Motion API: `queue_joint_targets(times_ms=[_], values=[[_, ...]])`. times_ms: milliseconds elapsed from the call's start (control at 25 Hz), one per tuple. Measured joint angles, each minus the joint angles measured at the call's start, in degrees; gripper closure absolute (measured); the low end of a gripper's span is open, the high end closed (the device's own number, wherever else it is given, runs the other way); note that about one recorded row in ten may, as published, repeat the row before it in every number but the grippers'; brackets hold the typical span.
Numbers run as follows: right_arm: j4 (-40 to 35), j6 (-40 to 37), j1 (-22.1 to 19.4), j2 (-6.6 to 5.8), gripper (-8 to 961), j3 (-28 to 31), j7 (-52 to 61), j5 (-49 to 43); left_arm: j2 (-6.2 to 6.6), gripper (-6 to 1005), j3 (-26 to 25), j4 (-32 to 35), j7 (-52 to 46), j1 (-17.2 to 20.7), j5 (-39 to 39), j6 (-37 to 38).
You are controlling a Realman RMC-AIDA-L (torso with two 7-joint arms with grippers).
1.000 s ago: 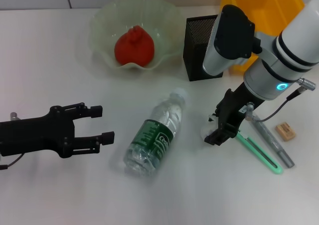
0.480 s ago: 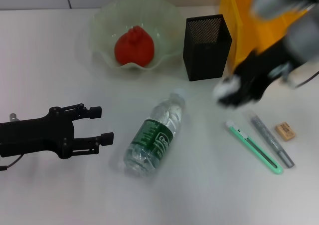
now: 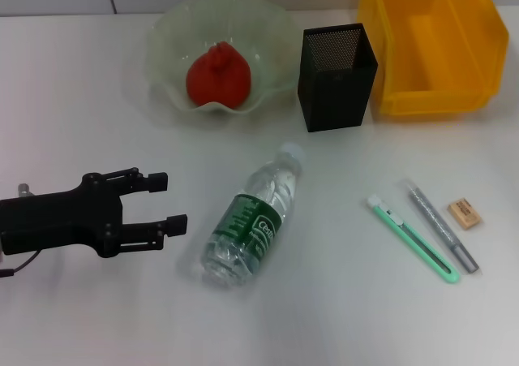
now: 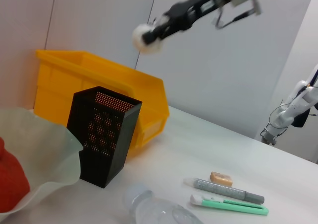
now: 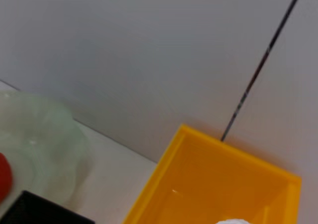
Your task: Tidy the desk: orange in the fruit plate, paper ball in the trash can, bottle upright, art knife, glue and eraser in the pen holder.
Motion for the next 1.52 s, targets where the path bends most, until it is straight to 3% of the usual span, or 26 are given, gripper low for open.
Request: queue_joint_targets(times_ms=[40,120,200,480,560,640,680,720,800,840,880,920,1000,1080,1120,1200,1280,1320,1480,1520], values=[[0.0,0.0,0.0,0.0,435,0.0,0.0,0.0,0.0,185,0.0,0.0,0.0,0.0,0.0,0.0],[8.3,5.7,1.9,0.02,432,-0.1,0.1,0.0,-0.06,185,0.0,0.0,-0.3,-0.1,0.0,0.0],[11.4,8.2,2.5,0.02,429,-0.1,0.1,0.1,-0.07,184,0.0,0.0,-0.4,-0.1,0.0,0.0],[12.0,9.9,1.9,0.23,419,-0.1,-0.2,0.6,-0.07,184,0.0,0.1,-1.1,-0.3,0.0,0.4],[11.3,9.5,1.4,0.25,361,-0.1,-0.4,1.0,-0.07,184,0.0,0.3,-1.7,-0.3,0.0,0.4],[9.3,8.4,-0.3,0.28,302,-0.2,-1.1,2.6,0.02,184,0.0,0.5,-3.1,-0.6,0.0,0.5],[8.2,7.8,-1.2,0.28,302,-0.2,-1.9,4.2,0.13,184,0.0,0.6,-4.0,-0.8,0.0,0.5],[4.8,5.0,-4.9,0.14,302,0.0,-5.6,10.7,0.45,184,0.0,1.5,-7.8,-1.5,0.0,0.2],[3.4,3.4,-6.6,0.06,302,0.2,-7.7,13.9,0.56,184,0.0,2.5,-10.5,-1.8,0.0,0.1],[1.1,-2.1,-10.7,-0.35,302,1.4,-13.9,23.6,0.51,184,0.0,6.5,-17.0,-2.6,0.8,0.1],[1.1,-2.1,-10.7,-0.35,302,1.4,-13.9,23.6,0.51,184,0.0,6.5,-17.0,-2.6,0.8,0.1],[0.7,-8.4,-14.3,-1.02,302,3.2,-20.2,32.1,-0.08,184,0.1,12.0,-24.2,-3.5,2.6,0.4],[1.1,-11.3,-15.8,-1.33,302,4.2,-23.3,35.5,-0.71,184,0.5,16.0,-29.1,-4.2,4.0,0.5],[4.1,-18.1,-18.8,-1.75,302,7.0,-30.8,41.0,-1.84,184,2.2,22.0,-36.6,-5.6,6.8,0.5],[6.2,-21.0,-19.9,-1.88,302,8.6,-34.7,42.8,-2.87,184,6.3,28.5,-45.4,-8.4,10.6,-0.2],[12.1,-24.8,-21.3,-2.03,302,12.3,-41.3,43.7,-3.14,184,7.9,30.1,-48.5,-9.5,11.8,-0.6],[18.6,-26.8,-22.2,-2.44,303,15.4,-47.6,43.4,-3.39,184,12.5,32.5,-56.1,-12.9,14.3,-2.0],[26.1,-28.1,-22.9,-3.25,303,17.4,-54.1,43.1,-3.44,184,16.5,32.9,-62.4,-16.4,16.7,-4.0],[34.6,-28.6,-23.3,-4.33,303,18.3,-61.8,43.0,-3.61,184,21.8,32.0,-69.3,-20.8,20.3,-7.7],[38.0,-28.4,-23.4,-4.66,303,18.7,-64.9,43.0,-3.83,184,27.1,30.0,-74.7,-24.0,23.3,-11.4]])
